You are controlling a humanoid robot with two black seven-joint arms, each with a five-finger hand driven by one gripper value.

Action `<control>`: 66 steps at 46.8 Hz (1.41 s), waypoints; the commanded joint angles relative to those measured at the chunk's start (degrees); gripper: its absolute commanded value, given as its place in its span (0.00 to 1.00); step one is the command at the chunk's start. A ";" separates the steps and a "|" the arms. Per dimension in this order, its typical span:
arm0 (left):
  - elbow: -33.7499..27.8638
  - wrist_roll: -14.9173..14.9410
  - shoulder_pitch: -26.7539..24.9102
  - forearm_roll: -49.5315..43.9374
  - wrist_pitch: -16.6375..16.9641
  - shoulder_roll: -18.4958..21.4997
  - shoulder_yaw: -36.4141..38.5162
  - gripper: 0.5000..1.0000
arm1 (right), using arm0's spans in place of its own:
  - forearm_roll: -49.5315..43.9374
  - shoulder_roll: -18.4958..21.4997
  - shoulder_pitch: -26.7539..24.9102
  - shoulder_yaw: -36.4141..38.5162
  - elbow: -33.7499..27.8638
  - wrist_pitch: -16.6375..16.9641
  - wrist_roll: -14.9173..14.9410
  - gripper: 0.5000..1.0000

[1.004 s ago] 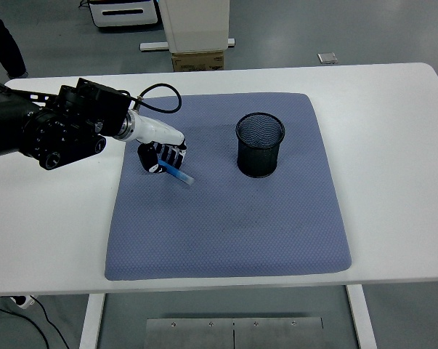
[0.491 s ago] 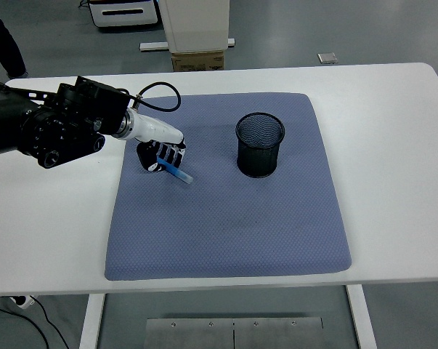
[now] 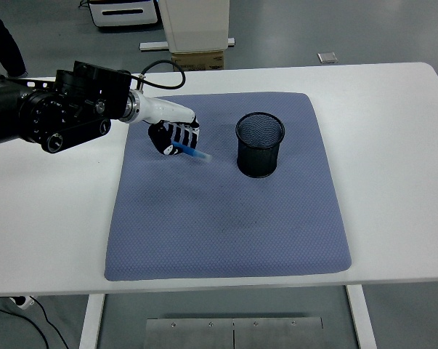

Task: Left hand places marker in pen holder

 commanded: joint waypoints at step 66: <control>-0.03 -0.71 3.68 -38.06 0.24 -5.98 -14.42 0.00 | -0.04 0.00 0.00 0.03 0.00 0.00 -0.01 1.00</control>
